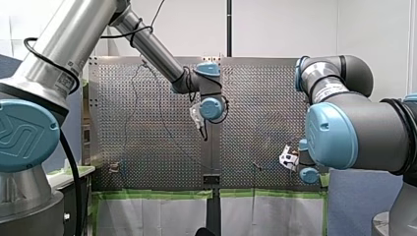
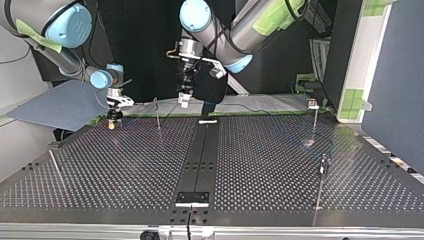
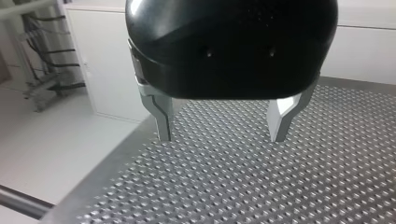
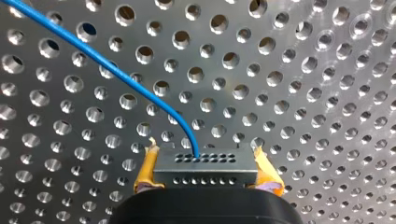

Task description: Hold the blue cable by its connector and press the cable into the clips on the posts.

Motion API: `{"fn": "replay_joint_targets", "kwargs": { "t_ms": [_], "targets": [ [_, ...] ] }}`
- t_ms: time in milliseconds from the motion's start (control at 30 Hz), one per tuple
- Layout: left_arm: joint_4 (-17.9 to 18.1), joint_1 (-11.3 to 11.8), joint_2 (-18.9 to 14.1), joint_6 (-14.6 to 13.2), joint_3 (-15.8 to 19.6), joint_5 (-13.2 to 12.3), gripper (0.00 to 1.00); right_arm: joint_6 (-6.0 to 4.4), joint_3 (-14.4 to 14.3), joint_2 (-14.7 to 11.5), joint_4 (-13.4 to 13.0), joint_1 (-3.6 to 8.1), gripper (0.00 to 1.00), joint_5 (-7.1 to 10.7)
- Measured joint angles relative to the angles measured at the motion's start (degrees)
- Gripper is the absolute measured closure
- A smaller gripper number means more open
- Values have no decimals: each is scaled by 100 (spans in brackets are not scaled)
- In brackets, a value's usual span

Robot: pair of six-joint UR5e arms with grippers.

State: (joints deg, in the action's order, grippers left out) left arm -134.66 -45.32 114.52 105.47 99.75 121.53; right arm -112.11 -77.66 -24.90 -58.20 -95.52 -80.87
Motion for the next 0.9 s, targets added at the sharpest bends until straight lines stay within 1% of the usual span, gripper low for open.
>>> {"fn": "replay_joint_targets", "kwargs": {
  "t_ms": [333, 500, 700, 767, 900],
  "targets": [
    [418, 3, -448, 102, 447, -9, 0, -5, 0, 1, 12, -16, 100, 0],
    [482, 8, -738, 161, 738, 23, 0, -2, 1, 1, 6, -20, 100, 0],
    [464, -20, -1031, 194, 1048, 39, 0, 1, 0, 4, 6, -23, 100, 0],
    [456, -30, -1042, 203, 1134, 46, 0, 3, 0, 4, 0, -27, 100, 0],
    [449, -38, -940, 211, 1314, 64, 0, 9, 0, 4, -14, -38, 100, 0]
  ]
}}
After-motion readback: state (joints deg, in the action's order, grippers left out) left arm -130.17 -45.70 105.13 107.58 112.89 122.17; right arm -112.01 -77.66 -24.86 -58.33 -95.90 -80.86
